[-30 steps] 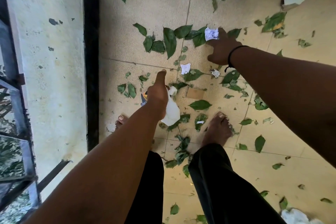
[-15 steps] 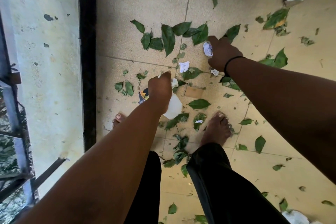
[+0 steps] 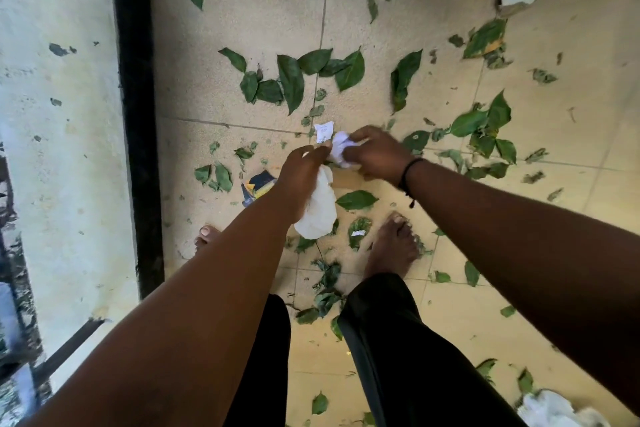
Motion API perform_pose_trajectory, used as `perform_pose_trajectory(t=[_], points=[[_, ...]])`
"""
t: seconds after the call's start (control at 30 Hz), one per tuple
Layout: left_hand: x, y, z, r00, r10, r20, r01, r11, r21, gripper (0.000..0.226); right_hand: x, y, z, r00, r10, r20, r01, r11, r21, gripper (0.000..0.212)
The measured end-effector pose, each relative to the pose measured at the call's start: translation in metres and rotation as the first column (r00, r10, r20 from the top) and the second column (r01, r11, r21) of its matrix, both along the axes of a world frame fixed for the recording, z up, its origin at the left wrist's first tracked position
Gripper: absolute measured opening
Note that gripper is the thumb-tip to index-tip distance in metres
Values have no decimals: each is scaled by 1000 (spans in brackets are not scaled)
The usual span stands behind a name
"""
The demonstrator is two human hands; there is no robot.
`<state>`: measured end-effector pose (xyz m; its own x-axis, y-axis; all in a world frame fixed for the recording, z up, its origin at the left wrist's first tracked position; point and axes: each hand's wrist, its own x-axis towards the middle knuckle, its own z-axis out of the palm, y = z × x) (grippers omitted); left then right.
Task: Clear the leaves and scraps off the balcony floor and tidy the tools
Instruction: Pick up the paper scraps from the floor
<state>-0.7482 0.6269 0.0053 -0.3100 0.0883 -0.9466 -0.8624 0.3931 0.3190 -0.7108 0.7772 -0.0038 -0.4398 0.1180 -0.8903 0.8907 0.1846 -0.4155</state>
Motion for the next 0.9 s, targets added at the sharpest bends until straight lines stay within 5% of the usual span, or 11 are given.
perform_pose_trajectory(t=[0.1,0.2,0.33,0.43,0.53,0.73,0.9], points=[[10,7,0,990,20,137,-35,994,101,27,11,-20,18,974,-197,114,222,931,-289,15],[12,4,2,987,-23,159,28,999,-30,18,27,-20,22,912,-357,204,408,842,-353,25],[16,7,12,992,-120,30,123,986,-113,20,35,-5,21,911,-319,261,399,841,-366,39],[17,15,17,973,-226,-34,220,967,-132,25,31,8,22,952,-222,211,269,936,-228,29],[15,15,19,968,-233,-88,215,960,-179,24,29,26,17,992,47,115,-52,998,39,28],[11,9,20,856,-491,-161,426,847,-317,57,37,57,-1,771,584,253,-634,735,238,44],[12,6,23,774,-628,-76,551,728,-407,83,47,62,-12,739,598,311,-674,650,351,32]])
